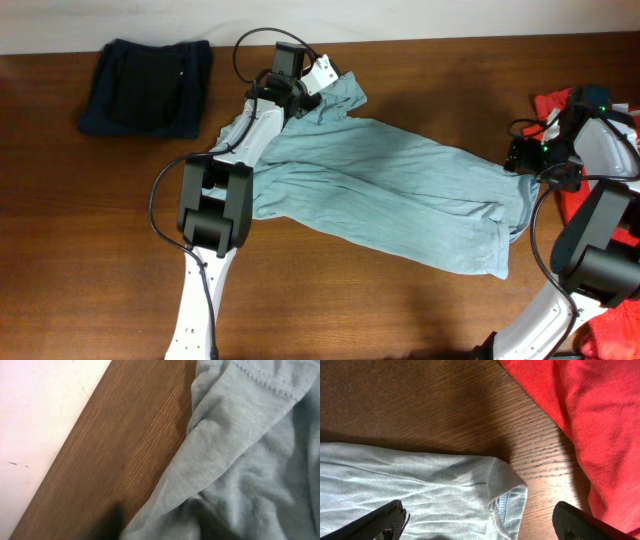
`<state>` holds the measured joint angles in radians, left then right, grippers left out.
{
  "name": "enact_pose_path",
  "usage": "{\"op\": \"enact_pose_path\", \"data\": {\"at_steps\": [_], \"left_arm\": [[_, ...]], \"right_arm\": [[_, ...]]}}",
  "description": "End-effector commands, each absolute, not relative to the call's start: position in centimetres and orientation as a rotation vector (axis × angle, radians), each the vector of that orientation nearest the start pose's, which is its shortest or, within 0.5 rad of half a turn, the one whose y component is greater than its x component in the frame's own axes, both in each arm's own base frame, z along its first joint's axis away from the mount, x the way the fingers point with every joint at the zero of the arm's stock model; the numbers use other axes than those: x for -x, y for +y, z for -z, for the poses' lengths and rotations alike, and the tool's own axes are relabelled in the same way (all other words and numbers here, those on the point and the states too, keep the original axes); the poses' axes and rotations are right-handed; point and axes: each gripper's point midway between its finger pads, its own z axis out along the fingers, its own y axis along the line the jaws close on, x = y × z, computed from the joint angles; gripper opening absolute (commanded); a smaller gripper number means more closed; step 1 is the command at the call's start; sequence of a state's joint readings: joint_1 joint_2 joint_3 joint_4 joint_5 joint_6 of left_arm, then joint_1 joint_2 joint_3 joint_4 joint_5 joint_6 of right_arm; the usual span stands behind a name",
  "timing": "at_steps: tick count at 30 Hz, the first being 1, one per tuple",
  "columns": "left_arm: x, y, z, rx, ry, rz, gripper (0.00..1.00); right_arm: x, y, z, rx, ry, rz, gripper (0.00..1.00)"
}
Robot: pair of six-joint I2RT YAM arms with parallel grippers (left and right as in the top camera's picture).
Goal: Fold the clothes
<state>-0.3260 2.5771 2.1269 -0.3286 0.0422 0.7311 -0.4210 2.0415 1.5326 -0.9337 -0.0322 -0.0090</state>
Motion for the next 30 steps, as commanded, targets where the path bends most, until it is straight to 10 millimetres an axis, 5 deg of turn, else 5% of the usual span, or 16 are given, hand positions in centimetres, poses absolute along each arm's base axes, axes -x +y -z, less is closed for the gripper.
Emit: {"op": "enact_pose_path", "data": {"at_steps": [1,8,11,19,20,23,26,30], "left_arm": [[-62.5,-22.2,-1.7,-1.227,2.026,-0.128,0.29],[-62.5,-22.4,-1.7,-1.229,2.021,-0.119,0.28],[-62.5,-22.4,-1.7,-1.228,2.021,-0.119,0.01],[-62.7,-22.5,-4.3,-1.150,2.024,-0.096,0.01],[-62.7,-22.7,-4.4,-1.153,2.016,-0.083,0.10],[-61.9,-23.5,-4.1,-1.149,2.036,0.009,0.11],[-61.5,-23.4,-4.1,-1.049,2.115,0.068,0.13],[-61.6,-23.5,-7.6,-0.755,2.194,0.192,0.13]], "right_arm": [[-38.1,-16.2,-3.5,-0.607,2.953,-0.022,0.99],[-38.1,-16.2,-3.5,-0.607,2.953,-0.022,0.98],[-38.1,-16.2,-3.5,-0.607,2.953,-0.022,0.99],[-38.1,-16.2,-3.5,-0.607,2.953,-0.022,0.98],[-38.1,-16.2,-3.5,-0.607,2.952,-0.022,0.98],[-38.1,-16.2,-3.5,-0.607,2.953,-0.022,0.98],[-38.1,-16.2,-3.5,-0.607,2.952,-0.022,0.99],[-38.1,-16.2,-3.5,-0.607,2.952,-0.022,0.98]]}}
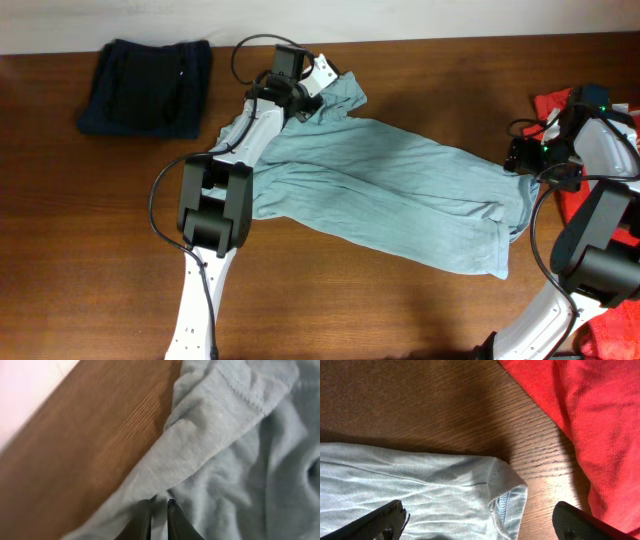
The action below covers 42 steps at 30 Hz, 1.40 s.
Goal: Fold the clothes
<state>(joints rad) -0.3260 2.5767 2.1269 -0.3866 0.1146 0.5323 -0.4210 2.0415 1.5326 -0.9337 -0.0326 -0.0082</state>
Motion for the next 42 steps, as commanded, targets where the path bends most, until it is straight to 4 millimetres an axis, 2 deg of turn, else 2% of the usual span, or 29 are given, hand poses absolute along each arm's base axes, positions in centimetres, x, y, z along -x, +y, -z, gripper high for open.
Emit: {"op": "enact_pose_path", "data": {"at_steps": [1,4,8,12,16,21,22,23,24,30,36,42], "left_arm": [[-61.7,-23.5,-8.5,-0.697,2.201,0.217,0.13],[-61.7,-23.6,-11.1,-0.499,2.222,0.311,0.13],[-61.2,-24.9,-11.4,-0.365,2.257,0.396,0.13],[-61.0,-26.5,-10.2,-0.286,2.269,0.393,0.12],[-61.0,-28.9,-8.3,-0.312,2.245,0.388,0.13],[-60.8,-29.8,-7.0,-0.311,2.249,0.331,0.13],[-60.7,-30.0,-6.9,-0.311,2.247,0.321,0.19],[-60.6,-30.2,-6.7,-0.312,2.246,0.313,0.36],[-60.7,-30.2,-6.3,-0.308,2.246,0.298,0.42],[-61.6,-29.9,-4.1,-0.237,2.234,0.263,0.43],[-62.3,-30.4,-4.0,-0.231,2.188,0.281,0.43],[-62.3,-30.4,-2.4,-0.233,2.199,0.276,0.43]], "right_arm": [[-38.1,-16.2,-3.5,-0.607,2.952,-0.022,0.98],[-38.1,-16.2,-3.5,-0.607,2.953,-0.022,0.98],[-38.1,-16.2,-3.5,-0.607,2.953,-0.022,0.98],[-38.1,-16.2,-3.5,-0.607,2.953,-0.022,0.98],[-38.1,-16.2,-3.5,-0.607,2.953,-0.022,0.99],[-38.1,-16.2,-3.5,-0.607,2.952,-0.022,0.98],[-38.1,-16.2,-3.5,-0.607,2.953,-0.022,0.99],[-38.1,-16.2,-3.5,-0.607,2.952,-0.022,0.99],[-38.1,-16.2,-3.5,-0.607,2.952,-0.022,0.98],[-38.1,-16.2,-3.5,-0.607,2.953,-0.022,0.98],[-38.1,-16.2,-3.5,-0.607,2.953,-0.022,0.99],[-38.1,-16.2,-3.5,-0.607,2.953,-0.022,0.98]]}}
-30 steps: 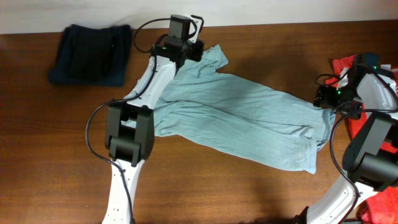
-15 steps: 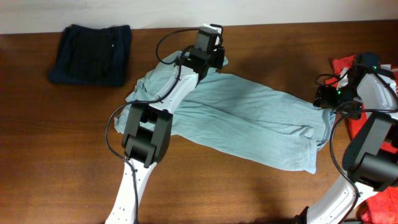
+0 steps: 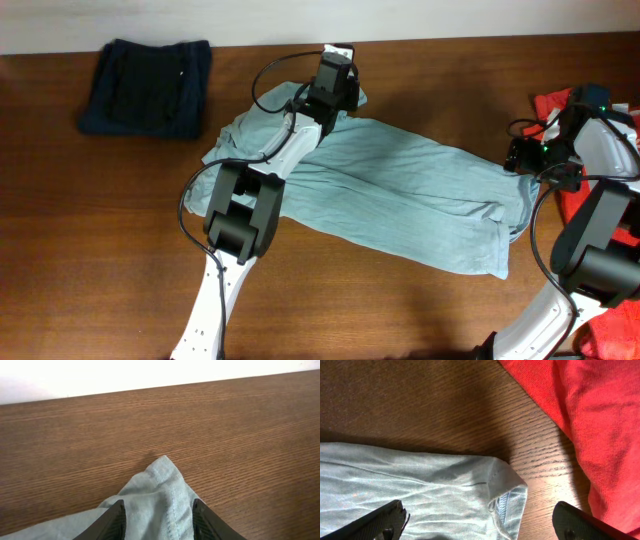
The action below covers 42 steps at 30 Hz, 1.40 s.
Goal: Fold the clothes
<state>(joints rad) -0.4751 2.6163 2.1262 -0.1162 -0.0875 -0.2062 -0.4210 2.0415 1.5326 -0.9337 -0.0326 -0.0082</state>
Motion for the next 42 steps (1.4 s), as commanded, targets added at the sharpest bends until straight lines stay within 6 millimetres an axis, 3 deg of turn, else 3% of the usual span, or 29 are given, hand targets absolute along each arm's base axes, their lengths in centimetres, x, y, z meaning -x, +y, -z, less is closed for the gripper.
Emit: {"op": "enact_pose_path", "data": {"at_steps": [1,4,9,13,17,25,32,42], "left_arm": [[-62.3,-30.4,-2.4,-0.233,2.199,0.276,0.43],[-62.3,-30.4,-2.2,-0.234,2.201,0.275,0.40],[-62.2,-30.4,-2.2,-0.234,2.203,0.274,0.25],[-62.3,-30.4,-2.3,-0.233,2.198,0.275,0.01],[-62.9,-30.3,-3.6,-0.252,2.172,0.267,0.01],[-63.9,-29.4,-10.2,-0.264,2.115,0.252,0.01],[-63.5,-28.6,-9.6,-0.263,2.160,0.233,0.01],[-63.6,-27.7,-10.9,-0.314,2.154,0.234,0.01]], "right_arm": [[-38.1,-16.2,-3.5,-0.607,2.953,-0.022,0.98],[-38.1,-16.2,-3.5,-0.607,2.953,-0.022,0.99],[-38.1,-16.2,-3.5,-0.607,2.953,-0.022,0.99],[-38.1,-16.2,-3.5,-0.607,2.953,-0.022,0.99],[-38.1,-16.2,-3.5,-0.607,2.953,-0.022,0.99],[-38.1,-16.2,-3.5,-0.607,2.953,-0.022,0.98],[-38.1,-16.2,-3.5,-0.607,2.953,-0.022,0.99],[-38.1,-16.2,-3.5,-0.607,2.952,-0.022,0.98]]}}
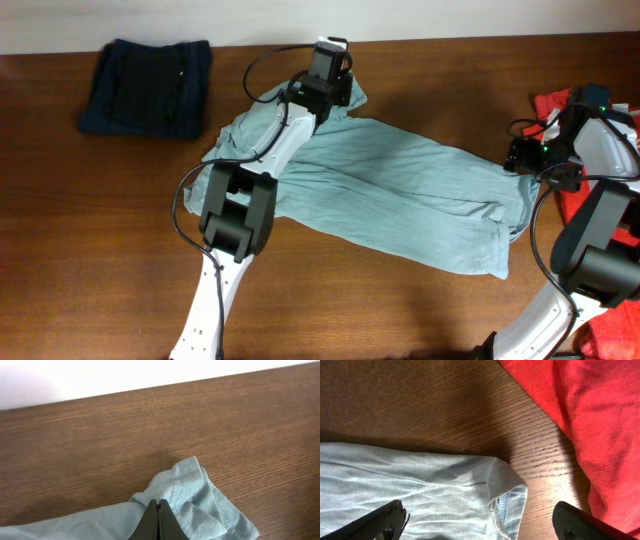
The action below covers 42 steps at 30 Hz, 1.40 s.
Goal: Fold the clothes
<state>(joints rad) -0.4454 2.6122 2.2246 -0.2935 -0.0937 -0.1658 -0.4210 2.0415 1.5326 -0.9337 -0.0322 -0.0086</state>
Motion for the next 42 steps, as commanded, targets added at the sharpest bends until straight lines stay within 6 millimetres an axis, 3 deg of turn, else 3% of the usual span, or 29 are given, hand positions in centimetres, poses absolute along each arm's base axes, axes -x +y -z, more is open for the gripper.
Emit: {"op": "enact_pose_path", "data": {"at_steps": [1,10,12,22,28,33,35,36,39,42], "left_arm": [[-63.4,-27.9,-10.8,-0.349,2.155,0.246,0.01],[-63.4,-27.0,-10.3,-0.382,2.176,0.232,0.01],[-63.5,-26.9,-10.3,-0.379,2.176,0.231,0.01],[-63.5,-26.8,-10.3,-0.377,2.177,0.229,0.01],[-63.5,-26.8,-10.3,-0.377,2.177,0.230,0.01],[-63.5,-26.8,-10.3,-0.377,2.177,0.230,0.01],[-63.5,-26.8,-10.3,-0.377,2.177,0.230,0.01],[-63.5,-26.8,-10.3,-0.377,2.177,0.230,0.01],[-63.5,-26.8,-10.3,-0.377,2.176,0.230,0.01],[-63.5,-26.6,-10.8,-0.374,2.174,0.229,0.01]], "right_arm": [[-38.1,-16.2,-3.5,-0.607,2.952,-0.022,0.99],[-38.6,-16.2,-3.6,-0.602,2.933,-0.031,0.98],[-38.0,-16.0,-3.5,-0.611,2.959,-0.038,0.99],[-39.6,-17.2,-2.7,-0.572,2.899,-0.030,0.99],[-39.5,-17.2,-0.8,-0.542,2.932,-0.048,0.79],[-39.3,-17.1,0.8,-0.545,2.961,-0.060,0.75],[-39.4,-17.2,0.9,-0.545,2.958,-0.058,0.64],[-39.5,-17.2,0.9,-0.544,2.954,-0.057,0.37],[-39.6,-17.3,0.9,-0.542,2.948,-0.055,0.04],[-39.6,-17.3,0.6,-0.543,2.949,-0.056,0.04]]}}
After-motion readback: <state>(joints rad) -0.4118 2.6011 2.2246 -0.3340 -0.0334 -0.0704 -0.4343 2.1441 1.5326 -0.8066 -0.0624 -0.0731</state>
